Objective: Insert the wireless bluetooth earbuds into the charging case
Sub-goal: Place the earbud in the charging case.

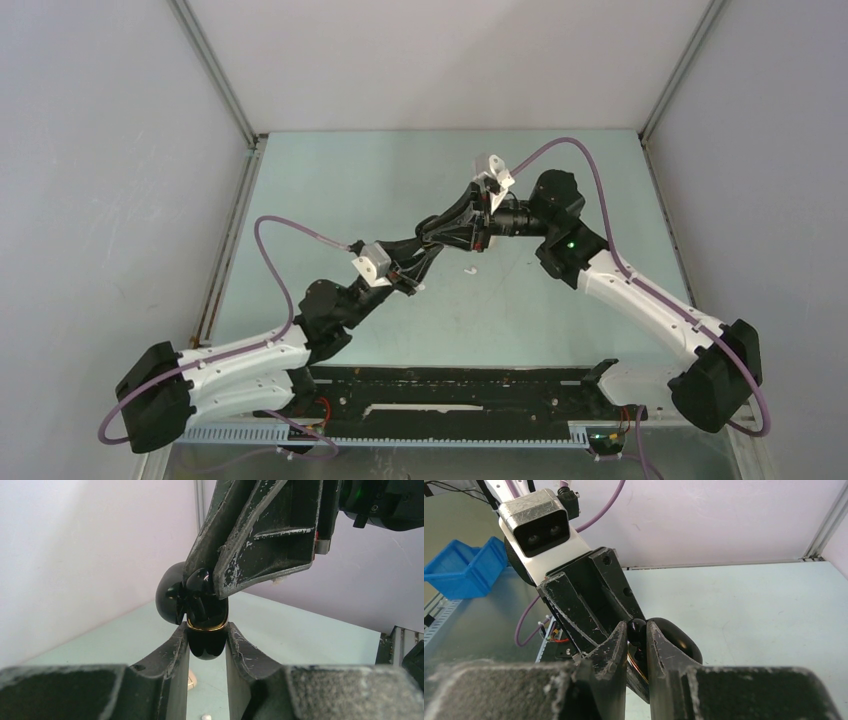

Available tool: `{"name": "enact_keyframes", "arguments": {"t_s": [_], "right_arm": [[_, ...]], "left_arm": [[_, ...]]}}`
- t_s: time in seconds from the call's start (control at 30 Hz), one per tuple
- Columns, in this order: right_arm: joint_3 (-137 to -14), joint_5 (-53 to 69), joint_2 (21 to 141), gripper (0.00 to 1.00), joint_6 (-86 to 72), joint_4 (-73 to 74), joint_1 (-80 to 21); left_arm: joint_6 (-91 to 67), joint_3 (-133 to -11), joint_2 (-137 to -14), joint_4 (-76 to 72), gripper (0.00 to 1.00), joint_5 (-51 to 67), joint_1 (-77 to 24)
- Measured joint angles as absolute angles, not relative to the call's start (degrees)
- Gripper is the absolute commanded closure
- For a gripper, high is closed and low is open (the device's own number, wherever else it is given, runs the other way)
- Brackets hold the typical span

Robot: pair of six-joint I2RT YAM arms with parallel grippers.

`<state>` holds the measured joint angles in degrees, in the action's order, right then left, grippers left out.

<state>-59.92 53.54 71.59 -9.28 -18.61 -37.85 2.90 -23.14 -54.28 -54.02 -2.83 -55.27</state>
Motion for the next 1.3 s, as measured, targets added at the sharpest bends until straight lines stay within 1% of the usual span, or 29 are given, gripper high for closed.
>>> {"name": "enact_keyframes", "arguments": {"t_s": [0.47,0.8,1.03,1.3], "right_arm": [[-59.70,47.70,72.07,1.00,-12.49,-19.90,-38.50],[-59.40,46.52,72.14,1.00,-11.27,-19.33,-38.87],[-59.37,45.65,72.23,1.00,-8.64,-17.96,-38.89],[-60.27,43.88,72.20,1.00,-1.26,-9.89,-39.59]], "left_arm": [[1.02,-22.22,-55.16,-57.91,1.00,-7.81,-55.66],[0.86,-22.22,-55.11,-58.41,1.00,-11.68,-55.66],[1.34,-23.83,-55.37,-53.15,1.00,-11.75,-55.66],[5.82,-24.88,-54.89,-44.97,1.00,-12.10,-55.92]]}}
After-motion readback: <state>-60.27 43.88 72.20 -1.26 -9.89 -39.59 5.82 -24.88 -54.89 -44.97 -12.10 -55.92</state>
